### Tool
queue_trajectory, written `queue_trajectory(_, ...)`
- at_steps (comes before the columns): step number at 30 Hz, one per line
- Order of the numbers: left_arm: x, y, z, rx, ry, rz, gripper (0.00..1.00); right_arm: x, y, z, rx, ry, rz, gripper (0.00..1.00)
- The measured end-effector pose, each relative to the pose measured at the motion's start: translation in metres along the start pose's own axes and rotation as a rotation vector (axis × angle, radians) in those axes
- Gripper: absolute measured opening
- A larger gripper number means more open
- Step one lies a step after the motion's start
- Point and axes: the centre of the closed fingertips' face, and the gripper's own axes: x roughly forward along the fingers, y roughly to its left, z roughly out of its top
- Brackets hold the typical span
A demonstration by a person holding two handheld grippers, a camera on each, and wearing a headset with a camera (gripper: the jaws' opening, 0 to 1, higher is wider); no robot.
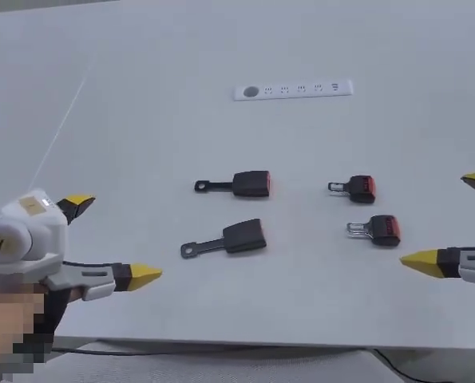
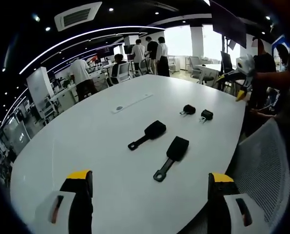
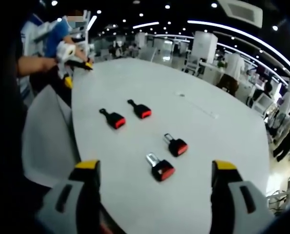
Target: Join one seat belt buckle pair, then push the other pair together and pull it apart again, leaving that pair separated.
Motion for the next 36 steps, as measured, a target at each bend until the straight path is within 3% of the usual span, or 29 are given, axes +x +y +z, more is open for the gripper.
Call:
queue_trajectory(11, 0.001, -0.003, 0.005, 0.027, 0.009, 0.005, 1.0, 0.001, -0.003, -0.001, -0.04, 0.036, -0.015, 0.98)
queue_trajectory(14, 0.001, -0.002, 0.009, 0.067, -0.012, 0.006, 1.0, 0.0, -0.005, -0.002, -0.056, 0.046, -0.023, 0.97)
queue_trajectory(16, 0.002, -0.002, 0.009, 0.06, -0.008, 0.003, 1.0, -0.001, -0.006, -0.002, -0.065, 0.046, -0.024, 0.97)
queue_trajectory(23, 0.011, -0.008, 0.009, 0.102, 0.01, -0.022, 0.98, 0.001, -0.005, 0.0, -0.123, 0.058, -0.001, 0.93)
queue_trajectory(28, 0.025, -0.013, 0.011, 0.155, 0.046, -0.041, 0.98, 0.006, -0.004, 0.001, -0.171, 0.071, 0.031, 0.83)
queue_trajectory(36, 0.051, -0.022, 0.022, 0.225, 0.08, -0.081, 0.96, 0.018, -0.002, 0.002, -0.243, 0.108, 0.076, 0.82)
